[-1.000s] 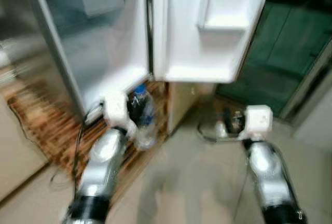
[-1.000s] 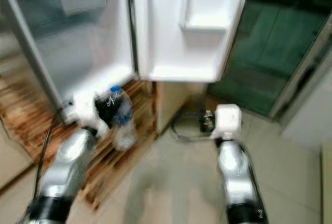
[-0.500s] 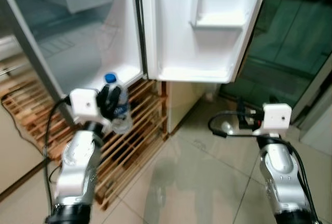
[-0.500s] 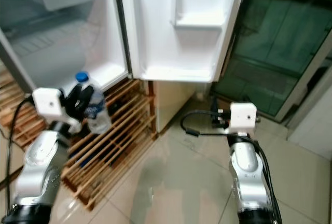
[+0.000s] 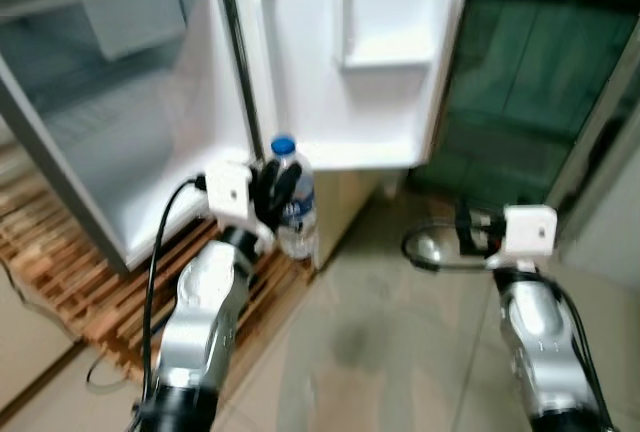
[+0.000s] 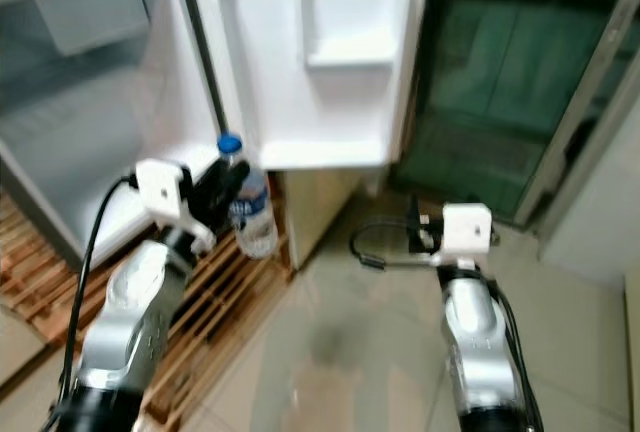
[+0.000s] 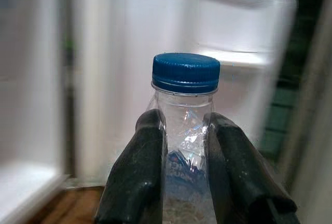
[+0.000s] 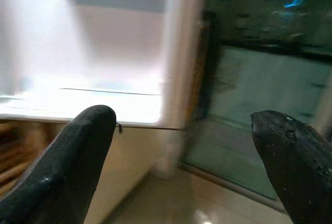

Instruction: Restocking fridge

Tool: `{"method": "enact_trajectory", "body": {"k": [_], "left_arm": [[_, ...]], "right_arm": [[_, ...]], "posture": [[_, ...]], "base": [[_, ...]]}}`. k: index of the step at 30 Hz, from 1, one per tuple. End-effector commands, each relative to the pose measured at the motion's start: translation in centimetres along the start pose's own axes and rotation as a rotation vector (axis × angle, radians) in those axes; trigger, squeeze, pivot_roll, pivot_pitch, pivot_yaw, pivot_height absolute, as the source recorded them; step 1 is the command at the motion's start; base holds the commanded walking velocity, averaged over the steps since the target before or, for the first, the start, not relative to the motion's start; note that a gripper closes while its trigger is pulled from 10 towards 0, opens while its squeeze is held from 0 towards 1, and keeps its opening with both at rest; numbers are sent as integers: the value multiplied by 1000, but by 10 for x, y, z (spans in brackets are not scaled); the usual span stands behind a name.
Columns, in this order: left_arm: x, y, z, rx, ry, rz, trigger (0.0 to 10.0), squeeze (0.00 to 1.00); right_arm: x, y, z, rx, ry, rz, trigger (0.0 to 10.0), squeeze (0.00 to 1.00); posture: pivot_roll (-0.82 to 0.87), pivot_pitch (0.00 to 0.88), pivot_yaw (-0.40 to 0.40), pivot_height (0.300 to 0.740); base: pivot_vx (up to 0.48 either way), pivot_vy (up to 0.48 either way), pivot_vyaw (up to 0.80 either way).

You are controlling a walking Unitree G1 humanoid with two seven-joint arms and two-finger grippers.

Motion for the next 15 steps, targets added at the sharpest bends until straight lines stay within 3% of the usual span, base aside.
{"method": "enact_trajectory", "body": {"k": [1, 14, 15], "left_arm": [[9, -9, -6, 57, -2, 40, 10000, 0], [26, -23, 13, -12, 19, 83, 10000, 0], [29, -30, 25, -55, 46, 63, 10000, 0]], "right_arm": [[-2, 0, -1, 13, 1, -11, 10000, 0], [3, -1, -12, 58, -11, 1, 10000, 0], [4, -1, -15, 72, -15, 4, 10000, 0]], "posture": [[-123, 0, 50, 740], [-126, 0, 56, 740], [-122, 0, 50, 740]], "base": [[480, 0, 0], [480, 0, 0], [0, 0, 0]]}}
Point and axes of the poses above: a point about 5 cm out from each wrist's last joint towards the gripper, its own y axis pointing back from the gripper into the wrist, its own x axis along the axis of the wrist's last joint, z = x × y, the point moved 4 cm from there along -y, pointing out of the wrist towards the gripper, and after that the axes turned 7 degrees about y, right-handed, at the moved point
